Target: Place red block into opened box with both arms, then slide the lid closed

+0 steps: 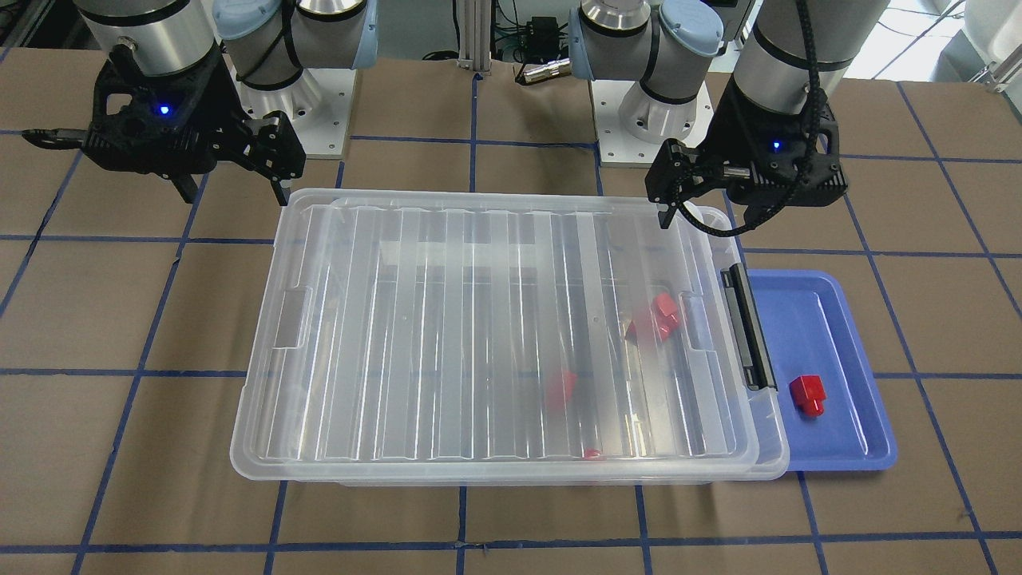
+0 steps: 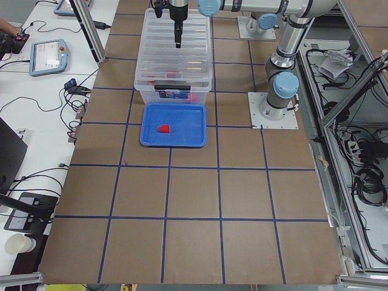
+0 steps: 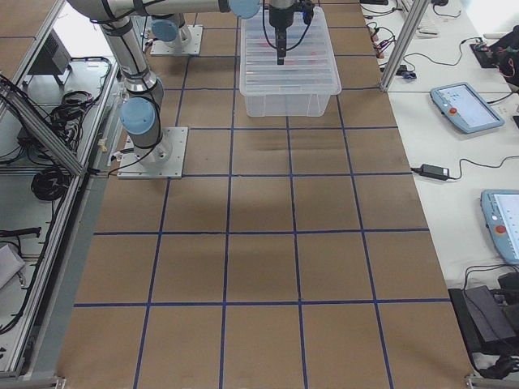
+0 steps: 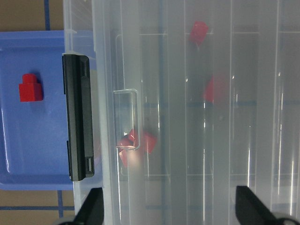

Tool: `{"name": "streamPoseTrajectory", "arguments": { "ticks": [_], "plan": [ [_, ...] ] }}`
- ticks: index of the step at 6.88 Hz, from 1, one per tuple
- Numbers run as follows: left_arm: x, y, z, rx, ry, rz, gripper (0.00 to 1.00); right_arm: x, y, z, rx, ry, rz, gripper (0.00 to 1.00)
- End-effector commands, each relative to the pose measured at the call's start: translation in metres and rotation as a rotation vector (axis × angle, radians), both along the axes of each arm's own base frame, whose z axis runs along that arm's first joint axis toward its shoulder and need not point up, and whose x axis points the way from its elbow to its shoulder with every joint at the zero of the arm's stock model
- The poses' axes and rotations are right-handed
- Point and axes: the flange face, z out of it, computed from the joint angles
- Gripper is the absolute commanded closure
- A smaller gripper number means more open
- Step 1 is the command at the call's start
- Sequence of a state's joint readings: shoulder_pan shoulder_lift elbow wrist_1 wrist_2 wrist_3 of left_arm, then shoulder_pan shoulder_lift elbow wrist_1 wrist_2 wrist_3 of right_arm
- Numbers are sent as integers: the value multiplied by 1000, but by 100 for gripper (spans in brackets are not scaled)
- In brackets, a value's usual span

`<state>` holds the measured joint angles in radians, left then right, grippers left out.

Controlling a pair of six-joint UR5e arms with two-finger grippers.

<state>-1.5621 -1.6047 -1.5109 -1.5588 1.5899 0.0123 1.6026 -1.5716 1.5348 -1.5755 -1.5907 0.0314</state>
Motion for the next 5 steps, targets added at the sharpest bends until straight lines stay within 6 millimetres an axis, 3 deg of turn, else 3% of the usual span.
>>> {"name": "streamPoseTrajectory", "arguments": {
  "ticks": [1,5],
  "plan": [
    [-4,4,7,-11,-7,-5,0,-3,0,0,0,-17,-9,0],
    [-7,4,-1,1,5,-10,0,-4,-5,-16,20,-13,3,0]
  ]
}}
